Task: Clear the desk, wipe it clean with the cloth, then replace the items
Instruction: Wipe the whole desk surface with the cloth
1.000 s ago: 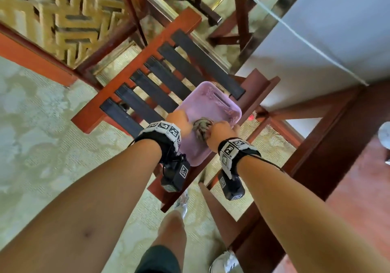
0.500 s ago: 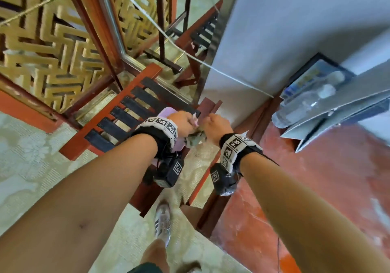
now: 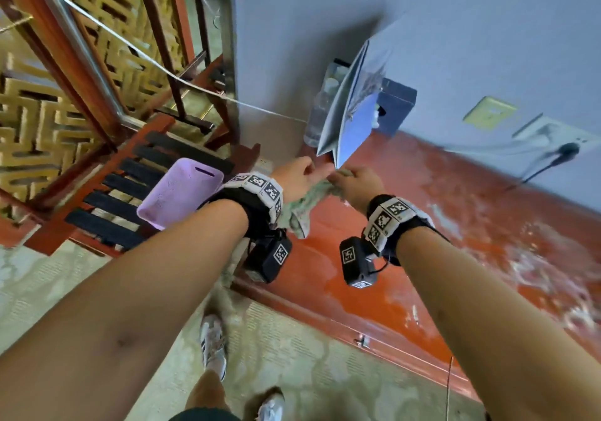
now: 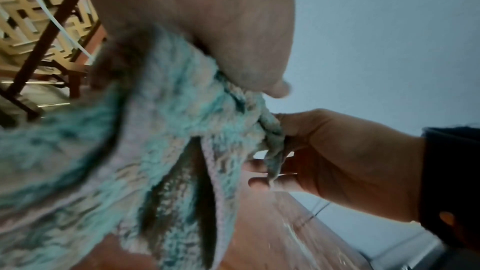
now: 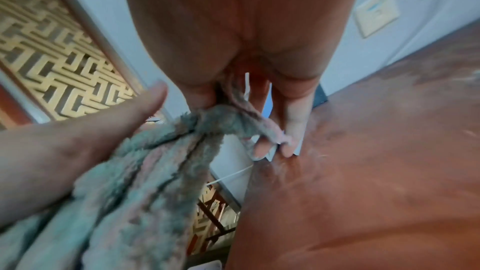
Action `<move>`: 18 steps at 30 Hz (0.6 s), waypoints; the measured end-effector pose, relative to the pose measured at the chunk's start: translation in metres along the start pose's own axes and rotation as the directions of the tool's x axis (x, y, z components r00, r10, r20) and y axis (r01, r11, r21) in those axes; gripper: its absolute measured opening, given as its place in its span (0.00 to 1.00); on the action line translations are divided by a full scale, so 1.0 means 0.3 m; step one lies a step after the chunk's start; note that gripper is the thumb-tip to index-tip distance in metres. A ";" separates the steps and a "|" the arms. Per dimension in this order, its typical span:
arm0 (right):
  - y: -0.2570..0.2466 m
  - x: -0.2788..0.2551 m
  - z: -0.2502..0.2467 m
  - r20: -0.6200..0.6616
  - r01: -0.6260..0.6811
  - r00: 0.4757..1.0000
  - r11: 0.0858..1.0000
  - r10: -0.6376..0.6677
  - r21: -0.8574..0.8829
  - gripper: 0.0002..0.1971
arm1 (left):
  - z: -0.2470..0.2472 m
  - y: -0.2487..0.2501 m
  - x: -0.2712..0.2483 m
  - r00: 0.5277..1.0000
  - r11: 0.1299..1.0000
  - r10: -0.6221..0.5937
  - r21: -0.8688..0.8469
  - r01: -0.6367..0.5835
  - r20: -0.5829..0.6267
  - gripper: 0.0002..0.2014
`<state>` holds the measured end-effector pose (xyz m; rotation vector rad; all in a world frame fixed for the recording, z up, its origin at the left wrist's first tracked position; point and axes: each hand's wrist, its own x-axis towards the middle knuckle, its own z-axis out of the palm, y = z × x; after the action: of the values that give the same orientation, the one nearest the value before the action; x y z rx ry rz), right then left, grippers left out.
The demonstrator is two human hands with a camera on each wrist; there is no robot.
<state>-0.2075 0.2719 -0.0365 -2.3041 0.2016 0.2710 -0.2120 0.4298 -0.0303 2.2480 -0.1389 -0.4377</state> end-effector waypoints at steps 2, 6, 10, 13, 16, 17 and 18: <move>0.059 -0.051 -0.023 -0.031 -0.060 0.997 0.992 0.064 0.115 0.10 | 0.048 0.023 -0.041 0.995 0.998 0.056 0.022 -0.058 0.085 0.25; 0.143 -0.130 -0.037 -0.075 -0.046 0.996 0.997 0.051 0.069 0.16 | 0.102 0.022 -0.083 0.984 0.988 0.043 0.138 -0.067 0.174 0.14; 0.190 -0.170 -0.042 -0.087 -0.045 0.995 0.996 0.052 0.073 0.19 | 0.105 0.028 -0.119 0.981 0.973 0.003 0.226 -0.048 0.194 0.15; 0.195 -0.187 -0.051 -0.071 -0.054 0.996 0.993 0.061 0.102 0.19 | 0.104 0.032 -0.130 0.971 0.950 0.007 0.300 -0.081 0.239 0.15; 0.179 -0.210 -0.072 -0.043 -0.095 0.994 0.989 0.101 0.113 0.23 | 0.098 0.045 -0.126 0.988 0.957 0.015 0.284 -0.059 0.156 0.29; 0.173 -0.215 -0.083 -0.037 -0.105 0.993 0.985 0.111 0.140 0.24 | 0.093 0.063 -0.120 0.992 0.955 0.008 0.293 -0.045 0.123 0.29; 0.166 -0.219 -0.095 -0.032 -0.102 0.994 0.981 0.108 0.166 0.23 | 0.088 0.083 -0.118 0.996 0.952 0.009 0.303 -0.035 0.087 0.26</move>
<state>-0.2783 0.2214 -0.0357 -2.1401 0.3545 0.2508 -0.2534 0.4031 -0.0180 2.5277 -0.2934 -0.5297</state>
